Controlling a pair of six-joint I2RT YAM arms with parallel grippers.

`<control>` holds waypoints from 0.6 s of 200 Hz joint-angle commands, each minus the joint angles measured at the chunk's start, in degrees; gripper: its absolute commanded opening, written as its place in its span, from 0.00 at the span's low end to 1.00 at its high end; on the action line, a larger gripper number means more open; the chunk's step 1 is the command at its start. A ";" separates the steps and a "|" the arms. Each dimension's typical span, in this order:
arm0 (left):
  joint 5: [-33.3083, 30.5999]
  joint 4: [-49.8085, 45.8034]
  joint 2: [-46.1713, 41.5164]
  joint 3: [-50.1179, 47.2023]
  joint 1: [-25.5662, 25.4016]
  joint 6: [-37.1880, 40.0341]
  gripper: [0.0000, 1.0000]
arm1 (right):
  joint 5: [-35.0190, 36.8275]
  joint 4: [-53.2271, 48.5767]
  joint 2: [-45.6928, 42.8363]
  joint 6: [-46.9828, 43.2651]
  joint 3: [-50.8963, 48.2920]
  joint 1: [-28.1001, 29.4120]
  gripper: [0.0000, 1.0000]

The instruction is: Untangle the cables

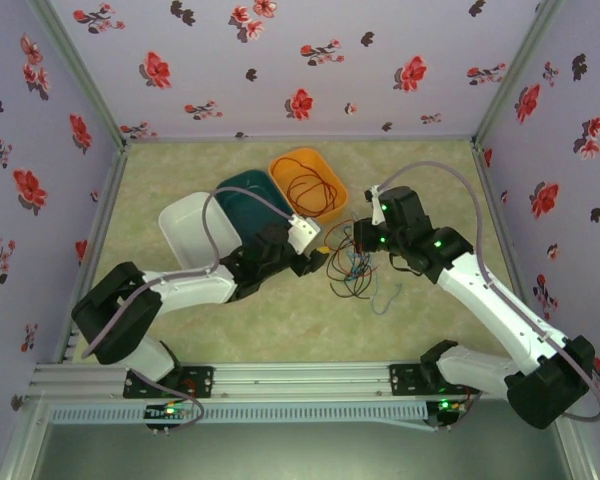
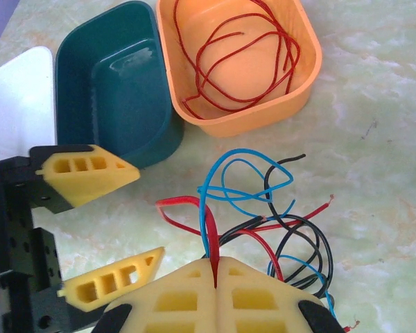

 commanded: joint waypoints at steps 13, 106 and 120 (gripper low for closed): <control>1.90 1.80 5.63 6.28 0.10 4.02 0.58 | -1.81 -0.87 -1.13 -1.29 -0.14 0.14 0.00; 1.79 -4.71 6.71 12.62 -1.34 3.95 0.00 | 10.32 -7.61 -2.01 3.15 -2.68 -0.76 0.22; 1.77 -7.07 6.46 13.42 -2.52 6.04 0.00 | 10.51 -7.96 -1.70 4.24 -2.91 -1.59 0.33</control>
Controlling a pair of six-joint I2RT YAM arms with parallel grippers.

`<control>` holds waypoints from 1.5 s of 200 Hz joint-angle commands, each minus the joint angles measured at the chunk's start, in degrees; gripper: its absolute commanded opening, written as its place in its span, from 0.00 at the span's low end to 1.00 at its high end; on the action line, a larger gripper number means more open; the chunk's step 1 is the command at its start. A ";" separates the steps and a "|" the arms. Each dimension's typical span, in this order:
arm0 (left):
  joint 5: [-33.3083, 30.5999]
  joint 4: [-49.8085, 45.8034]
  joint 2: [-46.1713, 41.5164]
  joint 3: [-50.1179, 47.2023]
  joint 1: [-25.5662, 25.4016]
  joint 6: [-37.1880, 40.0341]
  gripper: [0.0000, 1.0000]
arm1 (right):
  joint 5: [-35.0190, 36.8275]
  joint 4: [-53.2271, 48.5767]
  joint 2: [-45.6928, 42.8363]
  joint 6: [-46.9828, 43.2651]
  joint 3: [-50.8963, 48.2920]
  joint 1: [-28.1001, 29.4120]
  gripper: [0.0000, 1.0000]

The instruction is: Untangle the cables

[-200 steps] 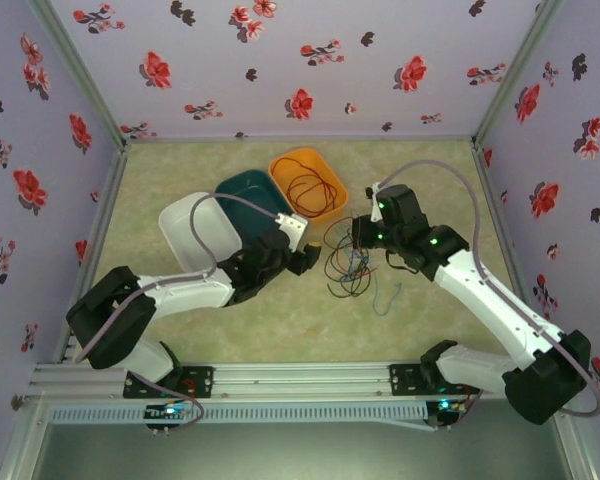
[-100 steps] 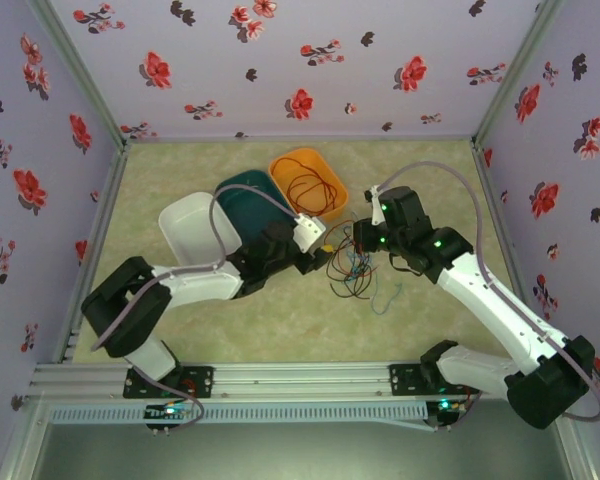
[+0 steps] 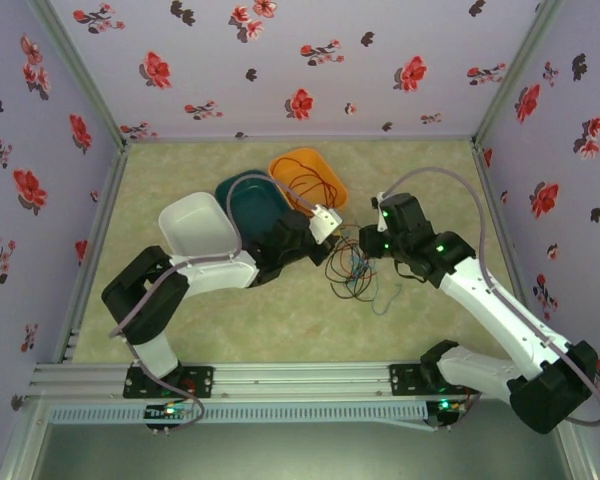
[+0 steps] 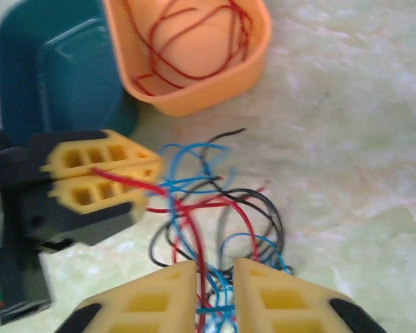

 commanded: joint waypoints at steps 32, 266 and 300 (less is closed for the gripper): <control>-0.15 -6.76 -1.24 4.08 -3.41 5.42 0.00 | 5.26 -3.92 -0.90 5.17 -0.40 -3.87 0.48; -13.64 -5.40 -5.00 5.19 -6.99 9.28 0.00 | -14.26 12.05 18.59 14.83 -12.14 -11.48 0.60; -15.38 -6.42 -8.80 4.83 -7.05 10.05 0.00 | -13.72 13.93 21.92 15.01 -13.26 -12.32 0.53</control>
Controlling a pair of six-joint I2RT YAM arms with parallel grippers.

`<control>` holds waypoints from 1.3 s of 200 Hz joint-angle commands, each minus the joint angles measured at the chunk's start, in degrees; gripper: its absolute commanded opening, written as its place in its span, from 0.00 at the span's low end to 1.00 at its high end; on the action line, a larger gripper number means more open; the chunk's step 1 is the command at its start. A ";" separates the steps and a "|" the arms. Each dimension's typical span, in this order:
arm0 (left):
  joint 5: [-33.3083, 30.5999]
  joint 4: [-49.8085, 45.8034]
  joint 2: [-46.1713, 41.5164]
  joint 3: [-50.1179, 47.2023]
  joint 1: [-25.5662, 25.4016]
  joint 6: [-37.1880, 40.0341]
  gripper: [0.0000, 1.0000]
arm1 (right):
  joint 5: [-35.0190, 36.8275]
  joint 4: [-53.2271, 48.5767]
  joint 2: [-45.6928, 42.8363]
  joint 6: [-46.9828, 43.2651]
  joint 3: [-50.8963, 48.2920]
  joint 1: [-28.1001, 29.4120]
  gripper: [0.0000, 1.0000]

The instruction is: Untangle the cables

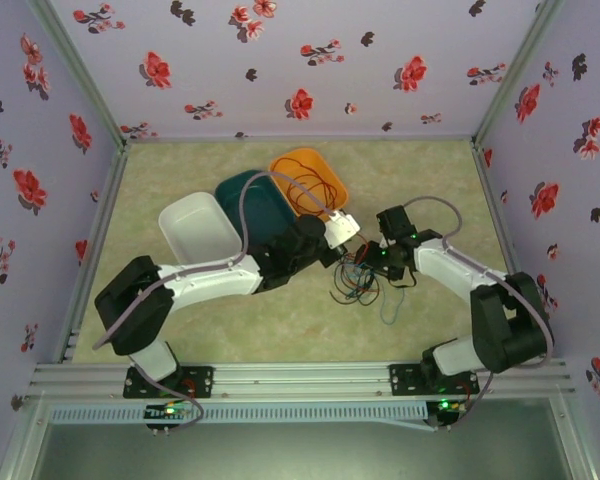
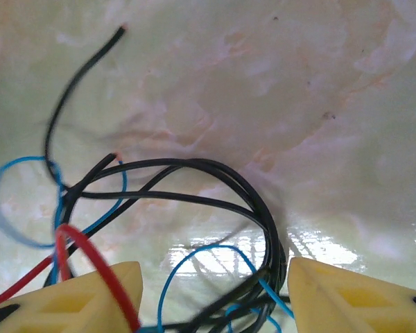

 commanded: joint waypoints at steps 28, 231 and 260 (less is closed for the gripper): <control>-3.95 -0.01 -8.33 -0.99 -0.37 1.74 0.00 | 0.13 3.42 3.47 1.04 -2.03 -2.50 0.47; -15.34 -2.42 -35.07 -5.28 -0.16 5.34 0.00 | 4.92 3.72 2.14 1.13 -4.44 -8.93 0.47; -16.31 -0.81 -38.86 -6.40 0.10 6.25 0.00 | 5.44 3.57 1.93 1.14 -4.65 -9.33 0.48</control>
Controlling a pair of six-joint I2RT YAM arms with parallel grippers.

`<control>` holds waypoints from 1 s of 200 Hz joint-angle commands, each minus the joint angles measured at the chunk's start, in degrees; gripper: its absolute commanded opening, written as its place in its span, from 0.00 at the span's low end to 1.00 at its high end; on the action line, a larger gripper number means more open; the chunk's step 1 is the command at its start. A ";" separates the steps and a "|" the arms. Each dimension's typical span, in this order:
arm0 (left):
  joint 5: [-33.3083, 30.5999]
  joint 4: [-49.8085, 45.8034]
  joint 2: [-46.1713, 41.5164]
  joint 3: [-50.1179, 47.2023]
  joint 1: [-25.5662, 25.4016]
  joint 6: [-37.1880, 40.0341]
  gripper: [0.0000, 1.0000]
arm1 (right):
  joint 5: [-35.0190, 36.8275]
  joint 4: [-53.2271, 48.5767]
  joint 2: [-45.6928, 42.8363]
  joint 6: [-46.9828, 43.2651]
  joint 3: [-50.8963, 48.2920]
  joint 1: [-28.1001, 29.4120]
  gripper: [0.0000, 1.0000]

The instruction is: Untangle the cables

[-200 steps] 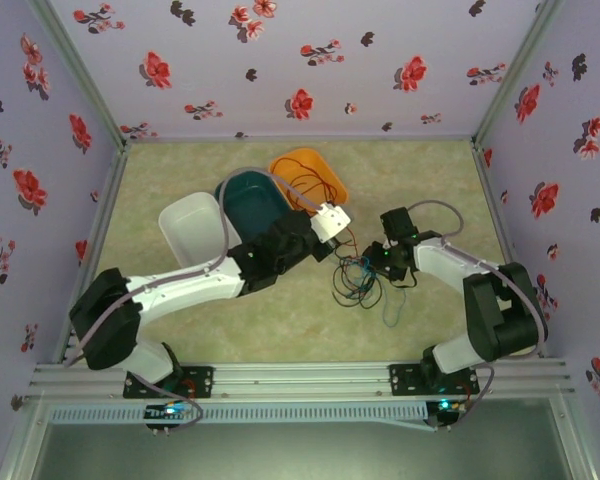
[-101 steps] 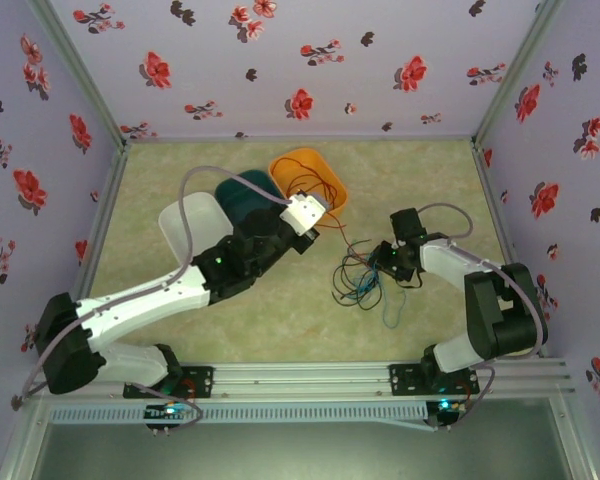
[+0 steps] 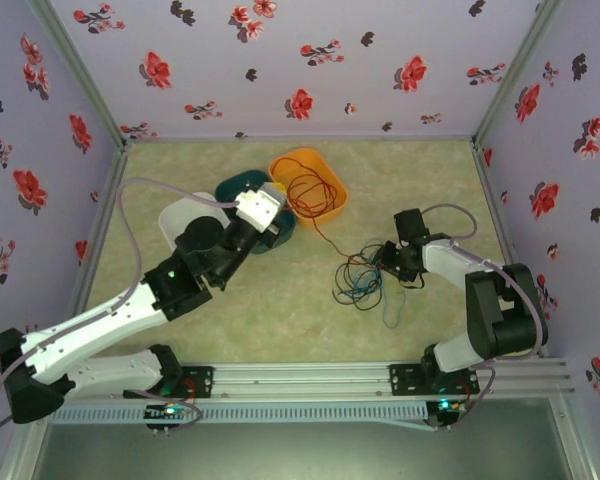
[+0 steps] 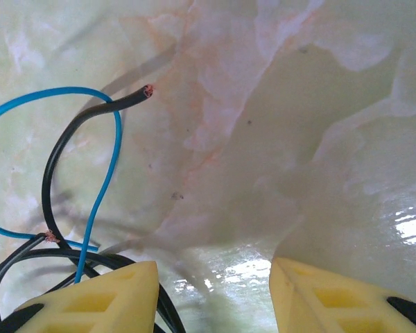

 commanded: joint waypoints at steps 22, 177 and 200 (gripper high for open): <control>-2.81 4.15 -5.68 -1.39 0.87 2.28 0.00 | 3.08 -1.24 -1.24 0.12 -1.16 -1.02 0.48; -3.17 0.78 -11.06 -0.39 5.39 -1.28 0.00 | 3.53 -6.11 -15.77 -5.16 2.84 -2.08 0.67; -3.13 -1.46 -9.89 0.29 7.01 -3.70 0.00 | 3.97 -6.94 -21.18 -7.44 4.46 -1.99 0.70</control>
